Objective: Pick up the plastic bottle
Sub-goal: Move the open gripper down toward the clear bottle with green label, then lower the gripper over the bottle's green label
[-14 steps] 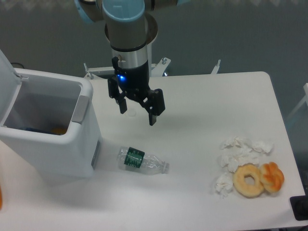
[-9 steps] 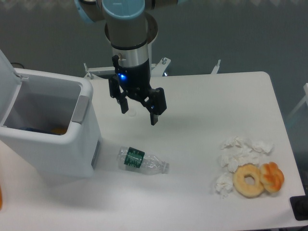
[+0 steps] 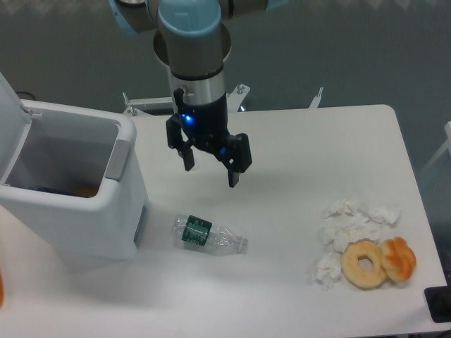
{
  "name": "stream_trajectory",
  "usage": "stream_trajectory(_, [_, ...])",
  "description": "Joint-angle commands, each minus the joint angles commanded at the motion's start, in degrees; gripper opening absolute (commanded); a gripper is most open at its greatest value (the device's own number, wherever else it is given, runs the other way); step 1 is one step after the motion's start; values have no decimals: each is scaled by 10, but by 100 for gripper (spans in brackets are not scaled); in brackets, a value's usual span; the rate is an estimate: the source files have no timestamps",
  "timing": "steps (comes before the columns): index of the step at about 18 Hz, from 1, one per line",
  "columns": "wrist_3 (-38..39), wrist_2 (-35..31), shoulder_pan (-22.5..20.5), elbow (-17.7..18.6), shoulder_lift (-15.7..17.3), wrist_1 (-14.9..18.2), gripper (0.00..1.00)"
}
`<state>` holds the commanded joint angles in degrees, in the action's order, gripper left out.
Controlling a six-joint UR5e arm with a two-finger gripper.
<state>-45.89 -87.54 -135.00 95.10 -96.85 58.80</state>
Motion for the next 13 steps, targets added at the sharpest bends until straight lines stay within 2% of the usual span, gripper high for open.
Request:
stream_trajectory(4, [20,1,-6,7,-7,1,100])
stream_trajectory(8, [26,-1,-11,18,-38,-2,100])
stream_trajectory(13, [25,-3,-9,18,-62,-22,100])
